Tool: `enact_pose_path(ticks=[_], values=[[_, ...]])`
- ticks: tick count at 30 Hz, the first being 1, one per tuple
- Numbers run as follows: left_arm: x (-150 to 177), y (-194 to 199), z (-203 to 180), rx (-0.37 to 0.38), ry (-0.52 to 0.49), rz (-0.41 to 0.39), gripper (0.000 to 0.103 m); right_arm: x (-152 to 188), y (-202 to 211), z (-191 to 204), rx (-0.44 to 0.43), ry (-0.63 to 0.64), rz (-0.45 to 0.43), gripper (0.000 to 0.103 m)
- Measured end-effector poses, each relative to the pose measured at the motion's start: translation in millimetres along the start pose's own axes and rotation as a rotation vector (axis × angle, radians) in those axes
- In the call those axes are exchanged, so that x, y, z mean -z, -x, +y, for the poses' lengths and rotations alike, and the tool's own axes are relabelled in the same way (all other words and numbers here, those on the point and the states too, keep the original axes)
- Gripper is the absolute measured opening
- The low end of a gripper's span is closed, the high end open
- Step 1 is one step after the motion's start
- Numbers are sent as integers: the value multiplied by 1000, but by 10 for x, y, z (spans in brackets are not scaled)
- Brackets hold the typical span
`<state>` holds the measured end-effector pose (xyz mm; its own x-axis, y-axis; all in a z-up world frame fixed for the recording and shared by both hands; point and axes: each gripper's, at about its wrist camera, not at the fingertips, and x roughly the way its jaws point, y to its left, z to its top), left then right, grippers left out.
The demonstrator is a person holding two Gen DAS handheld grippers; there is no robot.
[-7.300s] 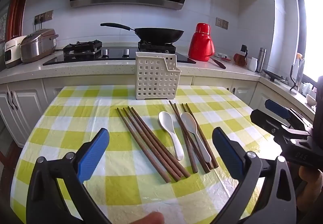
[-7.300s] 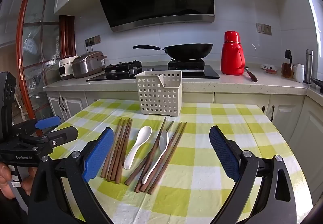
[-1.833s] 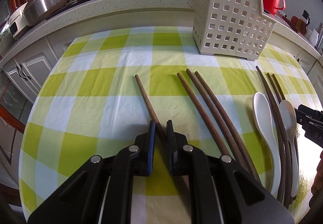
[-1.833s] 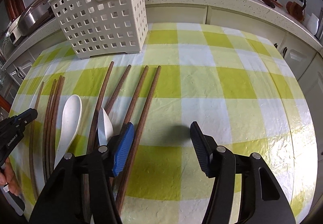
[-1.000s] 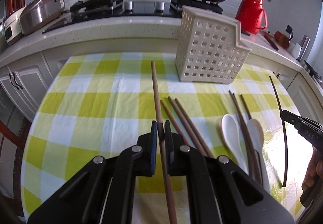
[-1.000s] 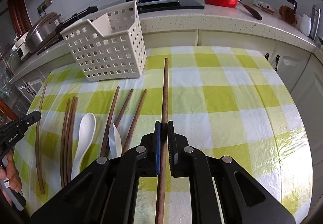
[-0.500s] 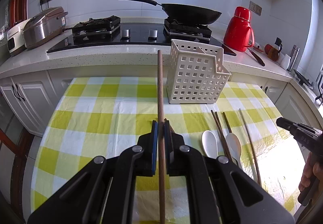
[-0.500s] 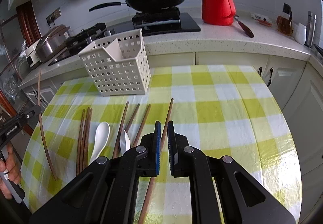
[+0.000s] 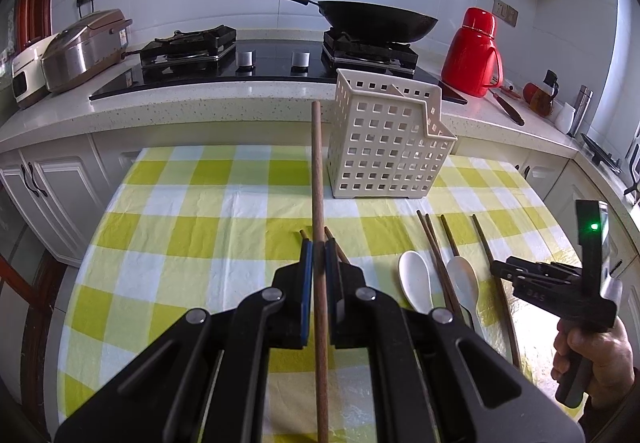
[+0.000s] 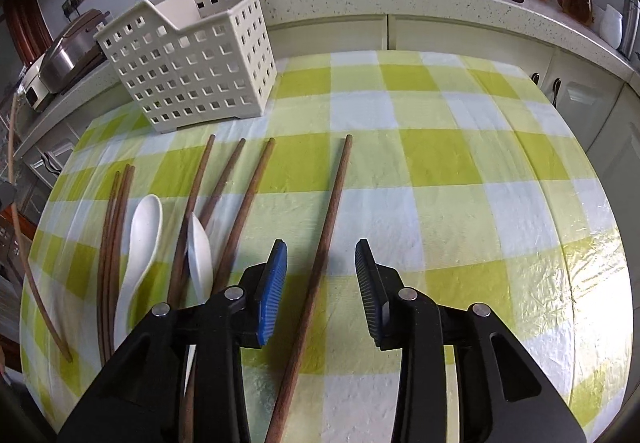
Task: Organize utensils
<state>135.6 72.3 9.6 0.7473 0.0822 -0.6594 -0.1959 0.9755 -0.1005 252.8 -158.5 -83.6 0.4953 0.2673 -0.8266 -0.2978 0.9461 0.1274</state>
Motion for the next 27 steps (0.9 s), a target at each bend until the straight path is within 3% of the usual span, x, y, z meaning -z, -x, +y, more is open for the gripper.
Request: enact_pose_path(ticks=[2, 5, 11, 20, 27], values=[[0, -7, 4, 1, 1, 1, 6, -19, -28, 20, 29, 18, -7, 27], [0, -13, 7, 1, 5, 1, 6, -40, -48, 42, 69, 41, -12, 10], [-5, -18, 17, 4, 4, 2, 6, -50, 60, -18, 33, 22, -51, 6], [-51, 131, 25, 2, 0, -35, 6, -159, 833, -3, -32, 30, -200, 6], [-36, 246, -25, 6, -9, -52, 6, -127, 1180, 12, -66, 43, -259, 7]])
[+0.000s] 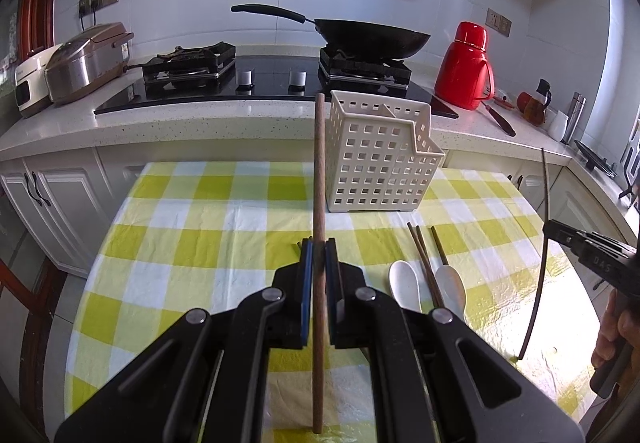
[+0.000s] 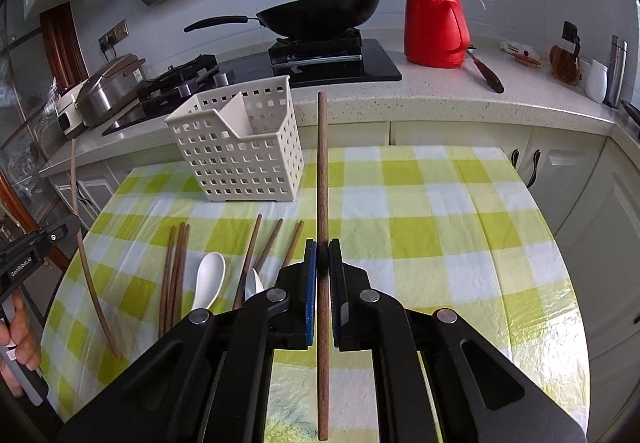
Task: Organize utensils
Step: 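Carry the upright chopstick in the left tool toward the white basket while the right tool carries its own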
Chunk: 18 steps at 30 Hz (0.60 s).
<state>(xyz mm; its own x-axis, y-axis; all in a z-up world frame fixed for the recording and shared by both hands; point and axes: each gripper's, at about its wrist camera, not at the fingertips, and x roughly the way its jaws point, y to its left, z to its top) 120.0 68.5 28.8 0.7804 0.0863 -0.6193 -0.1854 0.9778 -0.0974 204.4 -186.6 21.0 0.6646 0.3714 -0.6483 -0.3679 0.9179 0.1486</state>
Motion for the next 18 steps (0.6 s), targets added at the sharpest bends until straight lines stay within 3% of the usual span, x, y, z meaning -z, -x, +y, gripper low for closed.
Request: enact_pose_path(ticks=[18], values=[[-60, 235, -18, 42, 8, -40, 6, -33, 406, 75, -41, 25, -80, 6]])
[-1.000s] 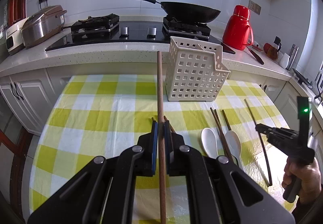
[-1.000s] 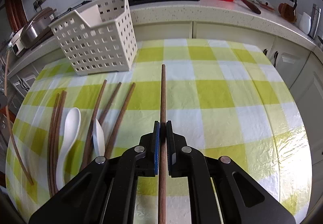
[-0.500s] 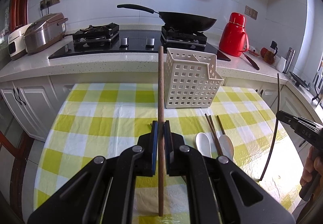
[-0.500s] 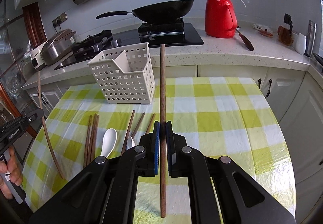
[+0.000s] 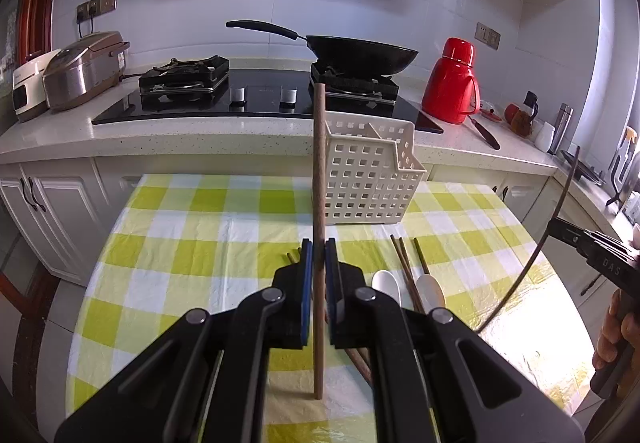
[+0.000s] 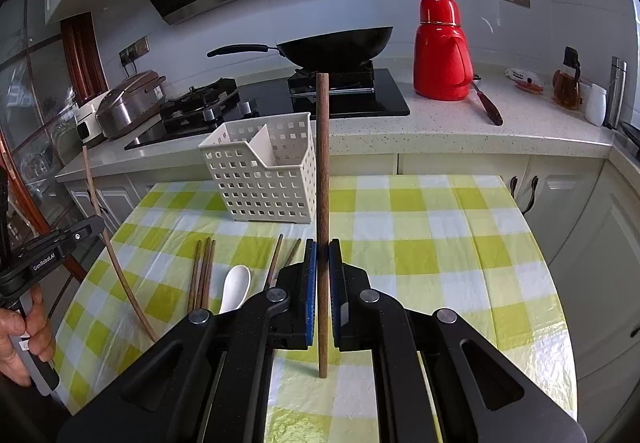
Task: Organize utensils
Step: 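Carry the upright chopstick in the left tool toward the white basket while the right tool carries its own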
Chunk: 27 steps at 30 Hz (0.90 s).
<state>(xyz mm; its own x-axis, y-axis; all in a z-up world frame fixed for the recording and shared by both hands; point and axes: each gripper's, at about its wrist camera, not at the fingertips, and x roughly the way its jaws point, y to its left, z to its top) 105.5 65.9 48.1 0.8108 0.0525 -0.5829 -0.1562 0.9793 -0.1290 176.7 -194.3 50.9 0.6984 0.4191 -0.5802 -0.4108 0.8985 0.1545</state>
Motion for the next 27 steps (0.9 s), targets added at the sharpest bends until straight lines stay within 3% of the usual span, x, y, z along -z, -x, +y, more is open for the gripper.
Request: enact_pose_path(ticks=[14, 27], values=[[-270, -45, -32, 23, -16, -18, 6, -222, -25, -4, -13, 9, -14, 6], [-1301, -9, -246, 92, -76, -112, 6, -1207, -99, 115, -61, 68, -92, 6]])
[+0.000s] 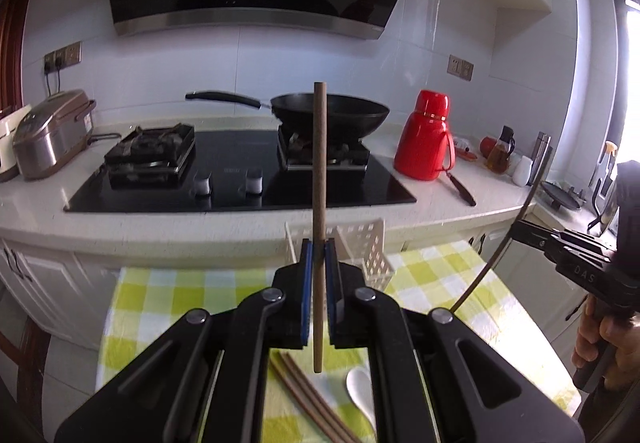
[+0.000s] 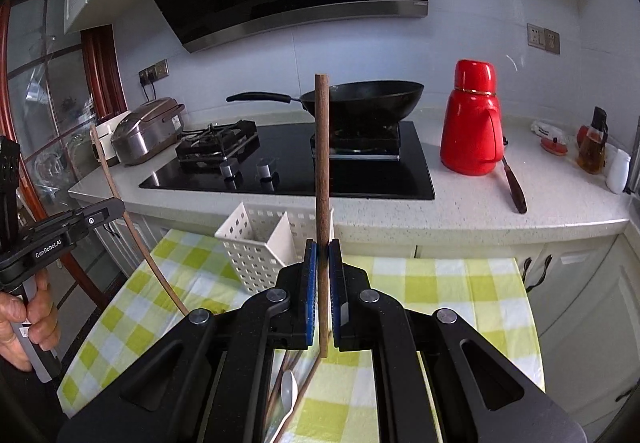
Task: Organize utensils
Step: 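Carry the upright chopstick in the left tool toward the white basket while the right tool carries its own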
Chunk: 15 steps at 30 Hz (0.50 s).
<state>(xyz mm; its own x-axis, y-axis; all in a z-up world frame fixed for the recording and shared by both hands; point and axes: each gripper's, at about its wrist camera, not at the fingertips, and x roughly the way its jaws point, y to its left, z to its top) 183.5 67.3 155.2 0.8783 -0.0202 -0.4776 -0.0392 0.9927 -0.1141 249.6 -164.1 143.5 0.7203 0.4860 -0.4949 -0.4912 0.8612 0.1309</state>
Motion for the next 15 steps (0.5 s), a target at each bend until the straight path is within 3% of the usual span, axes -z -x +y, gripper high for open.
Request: enact_pose_path(ticks=[7, 15], values=[[-568, -154, -64, 9, 3, -57, 6, -499, -216, 73, -23, 14, -48, 6], [-892, -536, -89, -11, 28, -70, 6, -695, -576, 152, -37, 21, -42, 6]])
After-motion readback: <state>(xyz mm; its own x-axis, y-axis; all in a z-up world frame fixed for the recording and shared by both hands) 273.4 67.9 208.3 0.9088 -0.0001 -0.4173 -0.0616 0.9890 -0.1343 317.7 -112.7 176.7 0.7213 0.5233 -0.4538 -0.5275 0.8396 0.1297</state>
